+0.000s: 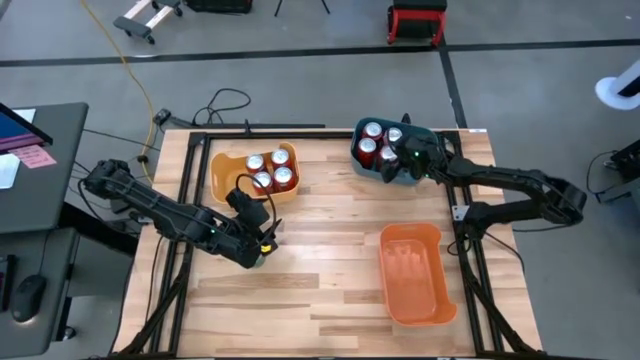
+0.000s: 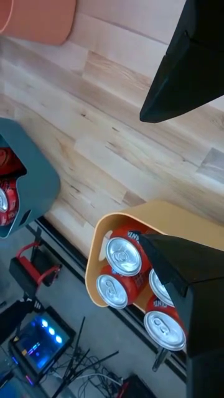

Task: Sort soda cans
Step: Put the red soda can into the blue bin, then put the top green soda can into the orange bin

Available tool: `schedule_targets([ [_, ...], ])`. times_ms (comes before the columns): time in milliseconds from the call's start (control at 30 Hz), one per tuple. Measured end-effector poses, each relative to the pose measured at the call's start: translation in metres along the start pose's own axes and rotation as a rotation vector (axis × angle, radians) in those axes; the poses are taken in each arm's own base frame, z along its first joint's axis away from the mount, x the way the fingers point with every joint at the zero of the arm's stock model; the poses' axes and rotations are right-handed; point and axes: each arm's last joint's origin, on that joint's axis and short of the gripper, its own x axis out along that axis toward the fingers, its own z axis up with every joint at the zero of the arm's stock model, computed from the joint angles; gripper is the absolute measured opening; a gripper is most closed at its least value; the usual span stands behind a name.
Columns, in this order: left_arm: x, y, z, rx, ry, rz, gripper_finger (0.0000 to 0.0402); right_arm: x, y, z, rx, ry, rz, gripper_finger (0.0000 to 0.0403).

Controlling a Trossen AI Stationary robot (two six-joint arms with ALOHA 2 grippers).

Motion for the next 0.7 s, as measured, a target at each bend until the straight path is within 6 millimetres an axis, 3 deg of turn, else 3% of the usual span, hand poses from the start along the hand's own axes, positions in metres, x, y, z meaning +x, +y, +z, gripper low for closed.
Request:
schedule_targets([
  [133,0.0,0.0,0.0,0.0,0.001,-0.002,0.03,0.0,0.0,0.002,0.002,-0.013,-0.005,0.0385],
  [400,-0.002,-0.001,-0.001,0.001,0.006,-0.016,0.03,-0.004,0.0,0.003,0.007,-0.021,0.0,0.0375],
  [700,-0.019,-0.005,-0.009,0.075,-0.021,-0.032,0.03,-0.039,0.011,0.013,-0.017,-0.124,0.083,0.0375],
])
